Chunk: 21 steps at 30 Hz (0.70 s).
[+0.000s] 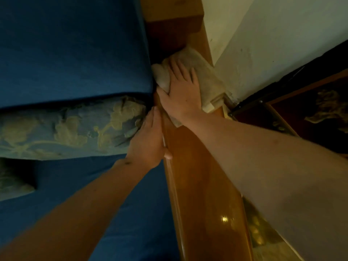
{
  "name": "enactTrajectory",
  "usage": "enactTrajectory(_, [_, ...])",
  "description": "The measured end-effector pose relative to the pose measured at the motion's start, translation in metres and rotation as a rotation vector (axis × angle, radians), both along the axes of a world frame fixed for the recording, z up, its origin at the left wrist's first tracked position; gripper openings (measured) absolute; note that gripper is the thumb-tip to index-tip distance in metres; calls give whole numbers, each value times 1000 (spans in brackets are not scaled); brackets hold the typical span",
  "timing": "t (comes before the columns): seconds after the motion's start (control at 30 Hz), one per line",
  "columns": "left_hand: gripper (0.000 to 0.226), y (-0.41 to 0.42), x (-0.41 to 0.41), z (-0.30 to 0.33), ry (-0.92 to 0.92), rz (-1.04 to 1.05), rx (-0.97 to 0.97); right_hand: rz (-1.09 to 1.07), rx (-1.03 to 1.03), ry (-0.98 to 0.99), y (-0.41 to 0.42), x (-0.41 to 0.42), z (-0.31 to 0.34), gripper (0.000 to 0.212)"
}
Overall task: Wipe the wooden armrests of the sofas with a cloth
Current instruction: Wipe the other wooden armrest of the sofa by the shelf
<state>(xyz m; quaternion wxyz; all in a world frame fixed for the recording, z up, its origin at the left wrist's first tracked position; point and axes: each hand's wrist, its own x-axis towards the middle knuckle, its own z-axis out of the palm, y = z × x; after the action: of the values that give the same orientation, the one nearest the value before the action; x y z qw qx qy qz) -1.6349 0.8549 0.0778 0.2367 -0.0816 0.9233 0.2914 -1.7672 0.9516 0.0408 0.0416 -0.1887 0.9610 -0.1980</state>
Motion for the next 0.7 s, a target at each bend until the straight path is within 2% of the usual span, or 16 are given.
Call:
enactTrajectory(0.07, [145,-7,8,-4,2,125,113,134,-43,-4,12,7,3,68])
enactTrajectory(0.17, [119,-3,43,-13,111,196,182,311,-13,5,41,50,0,65])
enactTrajectory(0.3, [76,24,111,-10,218,271,247,396,14,-9,71,113,0,69])
enactTrajectory(0.37, [62,39,152,-6,258,355,278,446,31,0,88,156,1,71])
enactTrajectory(0.47, [58,58,201,0,279,457,316,477,40,-2,116,228,1,75])
enactTrajectory(0.57, [58,80,244,10,273,387,375,482,29,-14,152,305,1,75])
enactTrajectory(0.63, [47,90,271,15,166,461,443,528,24,-62,177,355,2,76])
enactTrajectory(0.7, [46,93,291,13,49,601,444,618,67,-85,203,397,3,80])
